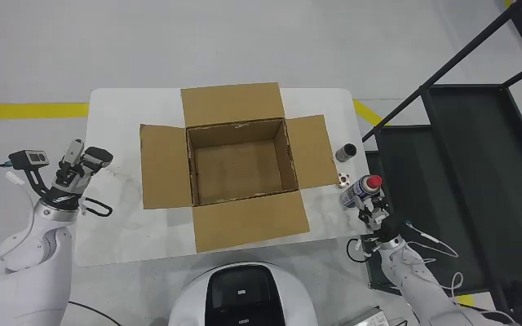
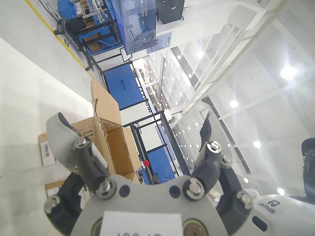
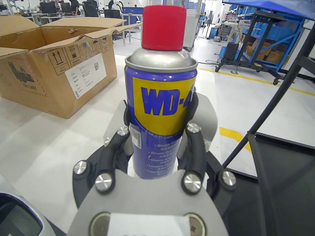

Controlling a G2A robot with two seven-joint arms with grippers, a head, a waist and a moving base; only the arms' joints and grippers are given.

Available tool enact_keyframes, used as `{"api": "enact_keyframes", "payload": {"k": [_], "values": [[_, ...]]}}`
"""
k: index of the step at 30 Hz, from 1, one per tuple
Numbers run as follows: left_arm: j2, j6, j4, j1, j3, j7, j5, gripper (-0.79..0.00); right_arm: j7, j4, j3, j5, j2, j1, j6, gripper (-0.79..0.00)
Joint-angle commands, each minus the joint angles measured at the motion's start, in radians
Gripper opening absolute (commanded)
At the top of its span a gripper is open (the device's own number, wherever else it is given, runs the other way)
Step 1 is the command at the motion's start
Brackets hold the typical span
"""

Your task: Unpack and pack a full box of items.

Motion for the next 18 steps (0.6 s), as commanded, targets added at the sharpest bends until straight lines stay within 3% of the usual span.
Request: {"api": "enact_keyframes", "payload": {"k": [1,13,16,18], "values": [[0.000,0.000,0.000,0.000,0.000,0.000,0.000,0.000,0.002,0.013,-0.007,0.001,-0.001,0.010,-0.002,-0.785],[0.000,0.000,0.000,0.000,0.000,0.000,0.000,0.000,0.003,0.064,-0.051,0.018,-0.010,0.043,-0.003,-0.785],[0.000,0.000,0.000,0.000,0.000,0.000,0.000,0.000,0.005,0.077,-0.059,0.032,-0.014,0.043,-0.005,-0.428],[0.000,0.000,0.000,0.000,0.000,0.000,0.000,0.000,0.005,0.082,-0.063,0.041,-0.015,0.042,-0.005,-0.105]]}}
